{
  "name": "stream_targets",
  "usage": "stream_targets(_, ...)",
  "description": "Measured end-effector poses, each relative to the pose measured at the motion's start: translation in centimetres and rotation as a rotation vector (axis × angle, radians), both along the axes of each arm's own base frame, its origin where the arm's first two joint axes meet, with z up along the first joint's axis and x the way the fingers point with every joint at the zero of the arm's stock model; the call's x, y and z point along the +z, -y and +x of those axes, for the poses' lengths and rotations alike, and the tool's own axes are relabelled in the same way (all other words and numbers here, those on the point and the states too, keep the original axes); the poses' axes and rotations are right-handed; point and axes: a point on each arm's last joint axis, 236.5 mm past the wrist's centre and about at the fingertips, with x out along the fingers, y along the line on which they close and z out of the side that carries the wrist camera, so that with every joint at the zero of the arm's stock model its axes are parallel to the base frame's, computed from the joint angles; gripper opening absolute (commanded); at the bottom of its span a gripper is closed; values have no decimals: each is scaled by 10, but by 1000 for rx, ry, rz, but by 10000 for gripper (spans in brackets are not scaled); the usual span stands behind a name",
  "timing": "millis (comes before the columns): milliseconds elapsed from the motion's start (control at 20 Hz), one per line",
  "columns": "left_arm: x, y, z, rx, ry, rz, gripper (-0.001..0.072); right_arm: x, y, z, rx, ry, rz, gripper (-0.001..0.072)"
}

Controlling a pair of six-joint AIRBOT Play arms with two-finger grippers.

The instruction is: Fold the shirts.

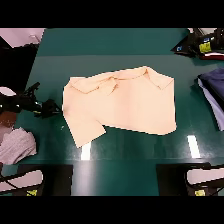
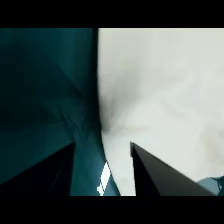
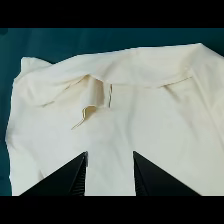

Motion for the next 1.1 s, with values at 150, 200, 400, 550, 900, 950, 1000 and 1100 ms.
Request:
stream_targets(150, -10, 4, 0, 12, 9, 5, 407, 0, -5, -1, 11, -1, 3, 325)
stream_targets(200, -11, 8, 1, 9, 15, 4, 407, 0, -5, -1, 13, -2, 2, 325)
stream_targets(400, -15, 24, 6, -17, 45, 20, 65, -1, -7, -6, 28, -16, 1, 324)
stream_targets(550, -16, 30, 7, -33, 53, 24, 22, -6, -4, -17, 50, -56, -8, 315)
stream_targets(900, 32, 36, 17, -143, 168, 39, 23, -54, 40, -92, -11, -263, -172, 309)
stream_targets(950, 42, 35, 19, -152, 196, 51, 23, -67, 49, -107, -44, -300, -182, 309)
stream_targets(1000, 49, 35, 18, -163, 214, 60, 23, -80, 56, -122, -78, -331, -183, 341)
stream_targets(1100, 60, 34, 19, -174, 242, 74, 23, -113, 67, -157, -151, -405, -171, 593)
